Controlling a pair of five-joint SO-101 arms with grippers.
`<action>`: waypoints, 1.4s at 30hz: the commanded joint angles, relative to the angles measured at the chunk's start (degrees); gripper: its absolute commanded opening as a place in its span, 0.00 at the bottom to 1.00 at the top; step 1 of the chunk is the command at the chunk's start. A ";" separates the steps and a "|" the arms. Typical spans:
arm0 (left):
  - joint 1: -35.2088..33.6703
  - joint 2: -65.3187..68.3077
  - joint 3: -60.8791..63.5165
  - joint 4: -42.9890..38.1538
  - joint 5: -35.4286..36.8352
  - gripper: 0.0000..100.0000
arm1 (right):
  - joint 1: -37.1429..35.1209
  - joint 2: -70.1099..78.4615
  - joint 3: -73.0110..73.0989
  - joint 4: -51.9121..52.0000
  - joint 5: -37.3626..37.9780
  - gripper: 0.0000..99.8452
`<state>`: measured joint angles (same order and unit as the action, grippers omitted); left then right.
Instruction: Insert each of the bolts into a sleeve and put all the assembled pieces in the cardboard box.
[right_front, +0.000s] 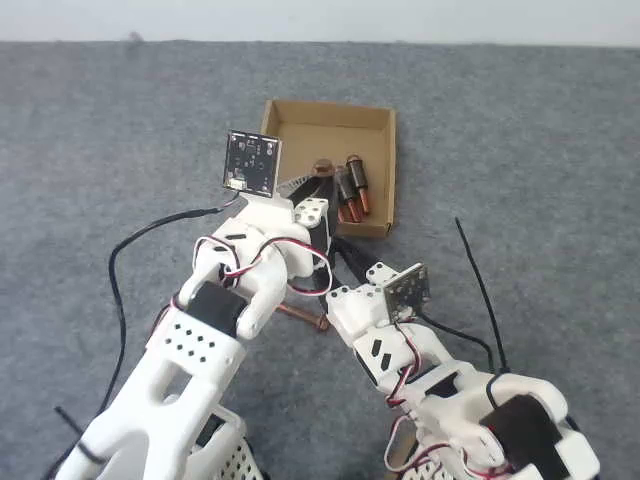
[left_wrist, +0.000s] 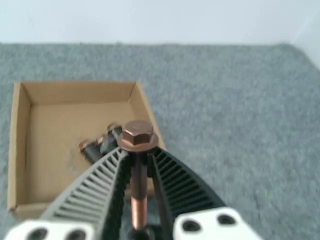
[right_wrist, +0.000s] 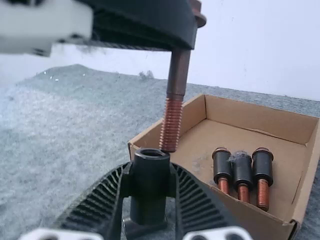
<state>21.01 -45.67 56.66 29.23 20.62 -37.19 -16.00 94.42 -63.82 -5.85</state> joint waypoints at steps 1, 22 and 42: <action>0.44 -5.19 -3.91 5.54 -0.09 0.01 | -0.22 -2.59 1.05 0.04 1.41 0.01; 0.53 -5.80 4.79 -2.64 -0.09 0.01 | 0.04 -2.59 1.05 -0.04 1.58 0.01; 1.93 -6.33 12.35 1.67 -0.26 0.01 | 2.86 -2.95 1.05 -0.48 1.76 0.01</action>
<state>23.03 -50.51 68.88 30.55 20.88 -36.31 -16.00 94.42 -63.82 -5.58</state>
